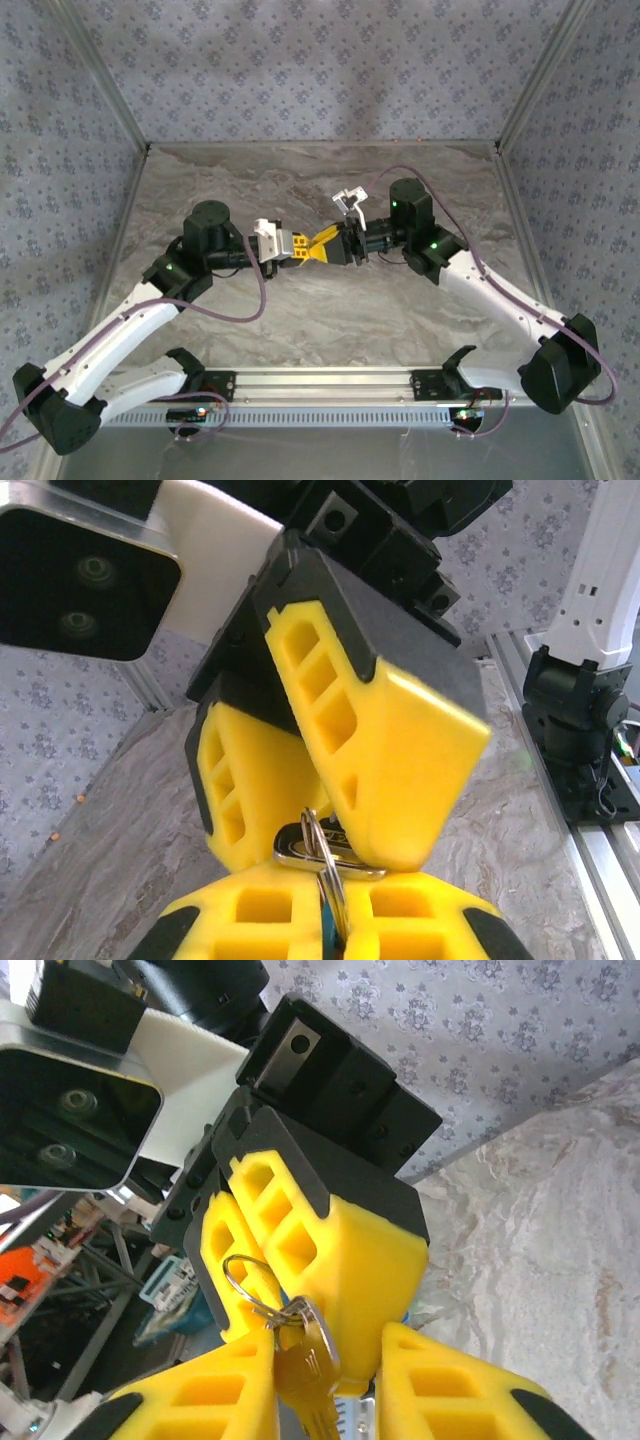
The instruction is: Remove the keys from the keyring
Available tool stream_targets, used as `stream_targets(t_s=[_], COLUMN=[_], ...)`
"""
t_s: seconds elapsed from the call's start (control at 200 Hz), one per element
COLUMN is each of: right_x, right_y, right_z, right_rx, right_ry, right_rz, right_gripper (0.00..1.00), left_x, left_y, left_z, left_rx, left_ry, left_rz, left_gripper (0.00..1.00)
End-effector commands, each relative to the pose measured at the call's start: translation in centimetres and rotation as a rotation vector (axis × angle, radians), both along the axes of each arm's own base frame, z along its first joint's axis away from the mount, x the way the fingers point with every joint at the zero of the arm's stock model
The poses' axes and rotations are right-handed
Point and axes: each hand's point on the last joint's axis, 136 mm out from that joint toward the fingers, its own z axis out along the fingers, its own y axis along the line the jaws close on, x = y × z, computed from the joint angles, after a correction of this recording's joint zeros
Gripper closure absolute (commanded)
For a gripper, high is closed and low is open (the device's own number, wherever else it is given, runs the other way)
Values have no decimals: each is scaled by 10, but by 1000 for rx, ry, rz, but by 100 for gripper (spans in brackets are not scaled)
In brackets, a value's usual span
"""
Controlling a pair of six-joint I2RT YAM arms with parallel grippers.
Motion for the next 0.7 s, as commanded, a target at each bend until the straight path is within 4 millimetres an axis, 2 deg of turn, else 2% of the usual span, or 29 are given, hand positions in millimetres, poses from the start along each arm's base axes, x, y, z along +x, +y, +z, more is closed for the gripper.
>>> stream_targets(t_s=[0.0,0.12,0.44,0.695], right_x=[-10,-7,-3,-5], right_y=[3,1,-13,-22], right_z=[4,1,0,7], right_rx=[-6,-17,-82,-120], right_ry=[-1,3,-97,-288], right_rz=[52,39,-75,-185], right_gripper=[87,100,100,100], left_x=[8,10,21,28], left_y=[2,4,10,12], left_z=[20,21,18,13], left_rx=[-36,-42,-42,-35], left_ry=[-76,-77,-25,10], left_rz=[45,61,120,169], left_gripper=[100,100,100,100])
